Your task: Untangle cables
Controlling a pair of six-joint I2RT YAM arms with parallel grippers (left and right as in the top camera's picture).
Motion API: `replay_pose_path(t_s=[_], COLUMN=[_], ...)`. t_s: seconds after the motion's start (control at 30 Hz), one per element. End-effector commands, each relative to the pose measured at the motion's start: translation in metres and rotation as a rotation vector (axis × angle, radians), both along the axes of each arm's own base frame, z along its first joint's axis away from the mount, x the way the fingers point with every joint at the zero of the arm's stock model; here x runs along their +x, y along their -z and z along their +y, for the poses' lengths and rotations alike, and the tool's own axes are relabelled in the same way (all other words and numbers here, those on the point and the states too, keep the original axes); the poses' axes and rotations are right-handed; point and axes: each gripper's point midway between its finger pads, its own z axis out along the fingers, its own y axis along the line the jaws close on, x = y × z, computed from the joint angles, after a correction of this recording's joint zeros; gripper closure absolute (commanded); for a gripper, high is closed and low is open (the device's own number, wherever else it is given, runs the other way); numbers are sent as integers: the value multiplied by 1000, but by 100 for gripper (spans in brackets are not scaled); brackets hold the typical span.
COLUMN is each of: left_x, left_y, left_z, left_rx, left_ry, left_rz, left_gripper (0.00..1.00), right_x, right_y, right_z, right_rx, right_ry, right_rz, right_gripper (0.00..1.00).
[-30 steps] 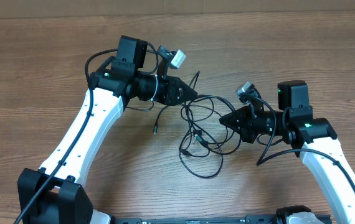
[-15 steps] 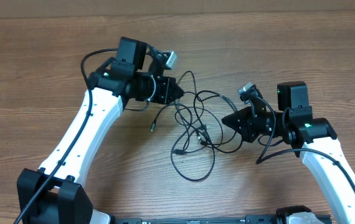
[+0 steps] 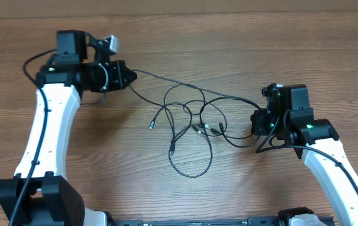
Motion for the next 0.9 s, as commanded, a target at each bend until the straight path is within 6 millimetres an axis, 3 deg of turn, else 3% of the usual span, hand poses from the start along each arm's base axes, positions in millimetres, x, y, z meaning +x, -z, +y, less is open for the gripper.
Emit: replay_pose_path(t_s=[0.0, 0.2, 0.4, 0.57, 0.6, 0.63, 0.87], left_x=[9, 19, 27, 33, 36, 36, 28], left_y=[-49, -74, -103, -151, -174, -181, -209], left_z=[26, 51, 63, 76, 94, 102, 159], left_rx=[-56, -45, -23, 14, 69, 92, 216], left_ry=[-41, -92, -116, -142, -200, -230, -495], left_rz=[-123, -191, -271, -396, -453, -464, -454], left_gripper=[96, 96, 96, 96, 96, 96, 96], right_x=[2, 2, 2, 1, -2, -4, -13], right_y=[3, 4, 4, 4, 6, 7, 16], right_z=[-22, -22, -22, -22, -23, -24, -43], right_rx=[-68, -69, -69, -70, -74, -81, -153], right_ry=[120, 120, 119, 119, 119, 122, 212], right_rz=[9, 12, 12, 16, 31, 36, 79], right_gripper=[96, 96, 96, 93, 93, 93, 86])
